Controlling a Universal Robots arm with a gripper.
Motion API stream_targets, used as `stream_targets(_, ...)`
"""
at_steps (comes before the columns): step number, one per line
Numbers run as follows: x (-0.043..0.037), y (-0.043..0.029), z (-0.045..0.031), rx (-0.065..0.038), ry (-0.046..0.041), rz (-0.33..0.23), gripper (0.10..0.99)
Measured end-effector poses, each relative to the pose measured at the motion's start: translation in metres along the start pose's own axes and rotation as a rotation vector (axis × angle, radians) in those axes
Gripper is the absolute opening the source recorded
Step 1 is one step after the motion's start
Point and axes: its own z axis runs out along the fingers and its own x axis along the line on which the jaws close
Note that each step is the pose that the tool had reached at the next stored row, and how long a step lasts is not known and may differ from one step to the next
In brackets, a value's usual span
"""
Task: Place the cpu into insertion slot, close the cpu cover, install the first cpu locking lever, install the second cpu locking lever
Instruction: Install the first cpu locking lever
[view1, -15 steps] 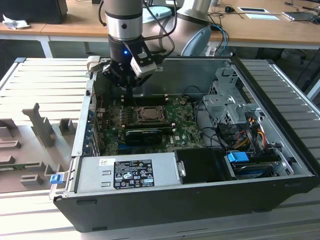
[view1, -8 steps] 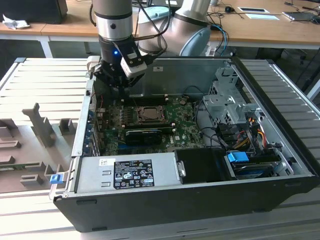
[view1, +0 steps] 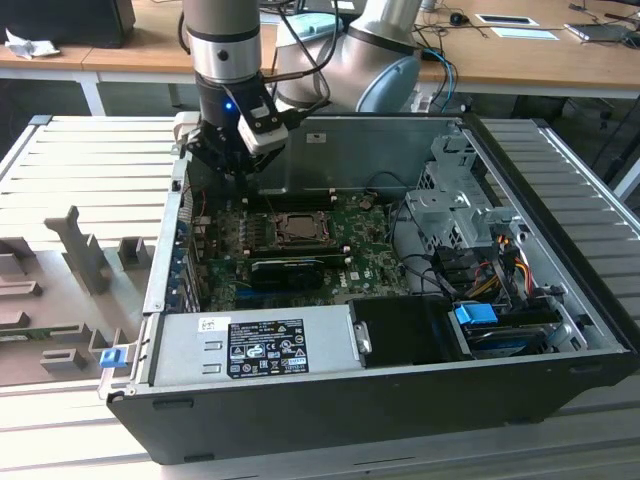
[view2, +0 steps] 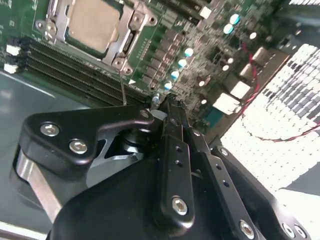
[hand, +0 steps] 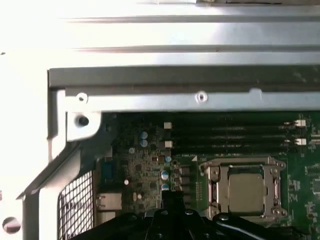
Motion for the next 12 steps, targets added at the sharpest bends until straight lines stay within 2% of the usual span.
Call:
stream_targets(6, -0.0004, 0.0028, 0.0072, 0.0, -0.0001, 0.0, 0.106)
stream_targets(12, -0.0008, 0.0028, 0.0082, 0.0, -0.0001, 0.0, 0.106)
